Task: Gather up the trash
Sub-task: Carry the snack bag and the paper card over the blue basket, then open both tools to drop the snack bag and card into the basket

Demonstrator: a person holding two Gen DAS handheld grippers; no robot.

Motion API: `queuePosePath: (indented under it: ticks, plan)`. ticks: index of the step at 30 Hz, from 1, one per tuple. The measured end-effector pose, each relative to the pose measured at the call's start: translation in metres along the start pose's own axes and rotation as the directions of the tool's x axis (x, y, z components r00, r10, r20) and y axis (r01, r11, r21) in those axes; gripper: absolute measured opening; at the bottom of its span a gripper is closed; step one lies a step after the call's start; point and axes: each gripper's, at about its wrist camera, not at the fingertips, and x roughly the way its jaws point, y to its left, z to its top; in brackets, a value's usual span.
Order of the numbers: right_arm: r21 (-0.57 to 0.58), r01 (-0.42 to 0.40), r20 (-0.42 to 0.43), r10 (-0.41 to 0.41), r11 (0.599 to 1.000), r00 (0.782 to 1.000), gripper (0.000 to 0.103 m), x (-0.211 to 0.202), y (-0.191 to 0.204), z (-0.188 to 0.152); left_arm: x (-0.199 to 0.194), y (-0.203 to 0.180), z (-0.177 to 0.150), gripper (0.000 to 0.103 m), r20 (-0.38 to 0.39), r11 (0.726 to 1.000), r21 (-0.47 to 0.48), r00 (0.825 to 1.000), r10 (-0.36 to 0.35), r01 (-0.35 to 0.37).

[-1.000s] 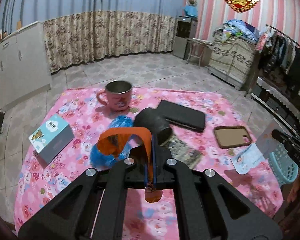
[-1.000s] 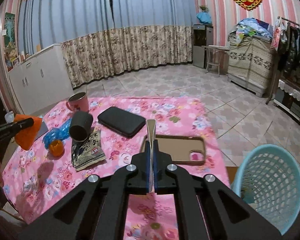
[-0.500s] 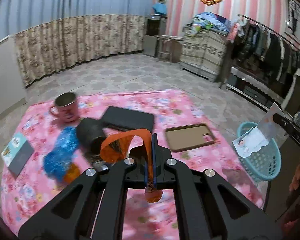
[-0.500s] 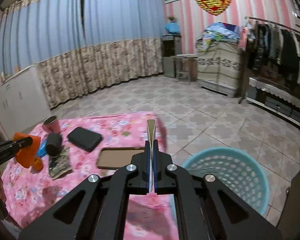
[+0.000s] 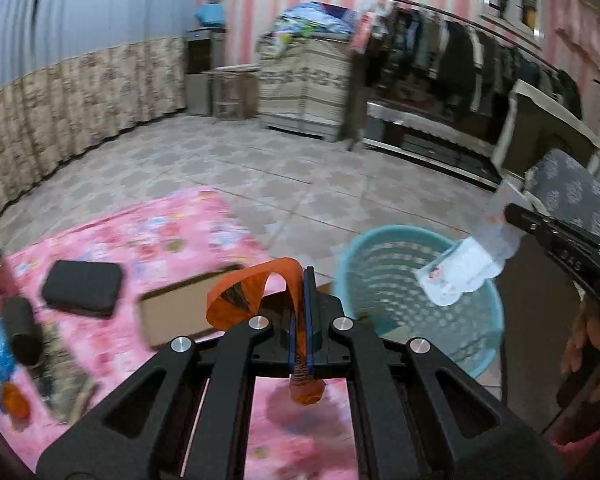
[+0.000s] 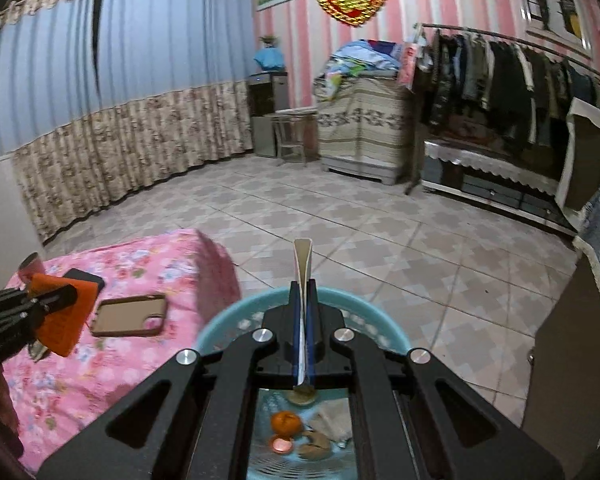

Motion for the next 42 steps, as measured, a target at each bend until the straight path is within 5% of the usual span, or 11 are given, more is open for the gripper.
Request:
queuePosePath:
  ticks: [19,23,26,38,42]
  plan:
    - [0.060,0.066,-0.049,-0.064,0.996,0.997,0.003,0.018,-0.052,-0.022,0.078,-0.080,0.003,0.005,-0.101,0.985,0.046,0.982,-0.162,0.167]
    - [0.059,0.069,-0.055,-0.066,0.996,0.996,0.003,0.020,-0.053,-0.024,0.078,-0.078,0.003,0.045,-0.092,0.989,0.049,0.987,-0.133,0.138]
    - [0.060,0.068,-0.058,-0.065,0.996,0.996,0.003,0.021,-0.053,-0.024,0.075,-0.072,0.004,0.049,-0.086,0.992,0.044,0.989,-0.117,0.121]
    - [0.050,0.038,-0.091,-0.034,0.998,0.995,0.003,0.038,-0.032,-0.035,0.026,-0.020,0.001,0.094,0.000,0.998,-0.024,0.999,0.053,-0.053]
    - [0.052,0.011,-0.107,-0.005,0.999,0.994,0.004,0.048,-0.023,-0.035,0.007,-0.003,-0.004,0.097,0.025,0.993,-0.066,0.995,0.100,-0.098]
